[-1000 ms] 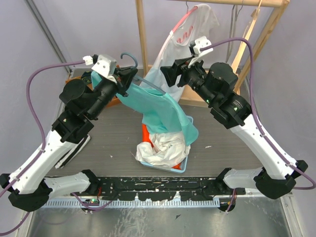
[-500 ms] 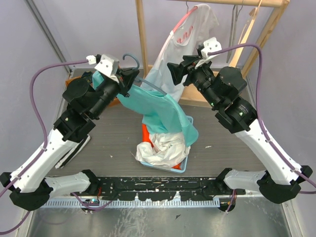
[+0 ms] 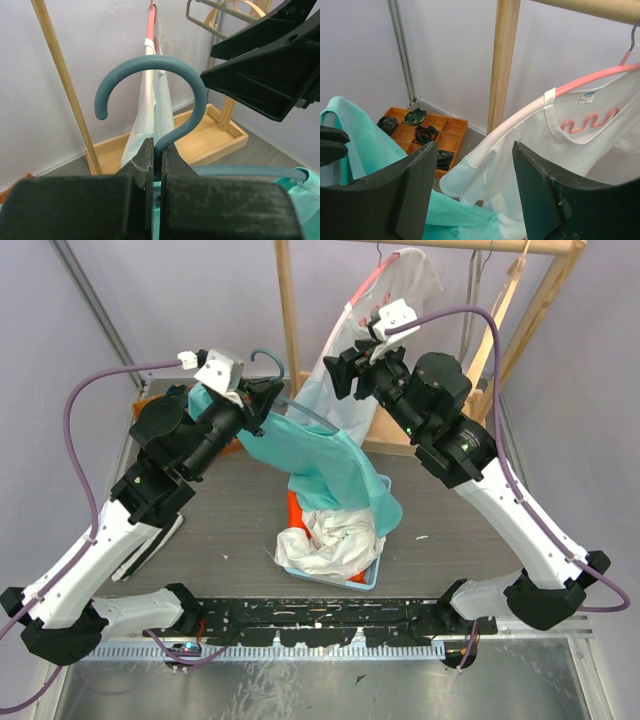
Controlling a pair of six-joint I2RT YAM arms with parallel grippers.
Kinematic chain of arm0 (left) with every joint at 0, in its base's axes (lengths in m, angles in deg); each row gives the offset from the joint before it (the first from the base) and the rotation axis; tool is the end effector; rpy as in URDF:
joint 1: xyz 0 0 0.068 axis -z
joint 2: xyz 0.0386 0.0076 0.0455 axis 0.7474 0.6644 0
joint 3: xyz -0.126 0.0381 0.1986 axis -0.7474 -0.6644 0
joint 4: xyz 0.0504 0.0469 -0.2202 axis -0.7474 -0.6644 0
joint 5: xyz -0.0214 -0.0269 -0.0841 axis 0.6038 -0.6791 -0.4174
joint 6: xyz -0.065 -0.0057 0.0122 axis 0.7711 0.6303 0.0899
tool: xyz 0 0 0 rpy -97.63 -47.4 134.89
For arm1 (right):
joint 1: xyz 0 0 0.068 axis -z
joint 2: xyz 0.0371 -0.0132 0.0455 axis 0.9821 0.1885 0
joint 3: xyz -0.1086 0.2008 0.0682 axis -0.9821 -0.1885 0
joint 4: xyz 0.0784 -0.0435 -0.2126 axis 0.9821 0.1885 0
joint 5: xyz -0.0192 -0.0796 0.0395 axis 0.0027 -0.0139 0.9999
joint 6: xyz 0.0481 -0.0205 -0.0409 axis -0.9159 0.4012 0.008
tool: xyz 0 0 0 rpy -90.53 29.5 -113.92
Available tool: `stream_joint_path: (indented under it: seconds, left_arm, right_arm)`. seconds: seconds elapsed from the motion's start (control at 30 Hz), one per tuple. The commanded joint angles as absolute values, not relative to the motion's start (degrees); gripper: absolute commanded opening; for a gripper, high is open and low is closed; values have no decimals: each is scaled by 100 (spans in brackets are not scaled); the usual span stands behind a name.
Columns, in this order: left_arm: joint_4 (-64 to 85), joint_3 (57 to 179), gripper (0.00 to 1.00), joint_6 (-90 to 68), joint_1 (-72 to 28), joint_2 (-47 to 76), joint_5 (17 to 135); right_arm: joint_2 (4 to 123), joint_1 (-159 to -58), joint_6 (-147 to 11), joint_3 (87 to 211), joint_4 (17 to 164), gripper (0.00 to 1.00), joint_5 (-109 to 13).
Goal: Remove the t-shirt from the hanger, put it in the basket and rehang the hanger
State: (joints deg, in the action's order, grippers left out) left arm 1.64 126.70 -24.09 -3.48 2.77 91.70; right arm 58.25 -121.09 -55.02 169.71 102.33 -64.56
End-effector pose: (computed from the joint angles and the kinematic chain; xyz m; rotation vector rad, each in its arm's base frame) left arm 0.1641 -0.1540 0.4627 0.4474 1.3307 -0.5466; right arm 0.2024 0.1710 0.4841 -0.4640 1.3628 0.4015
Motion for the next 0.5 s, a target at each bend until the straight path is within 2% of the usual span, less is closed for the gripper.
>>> stream_joint_path:
  seconds: [0.0,0.47]
  left_arm:
    - [394,12834,0,-2368,-351,209,9157]
    - [310,12991,0,-2316,-348,343,9118]
  right_arm:
    - [5793,-12140,-5249,17366,10111,68,-6388]
    - [5418,-12139,-5550,16858,10127,68,-6304]
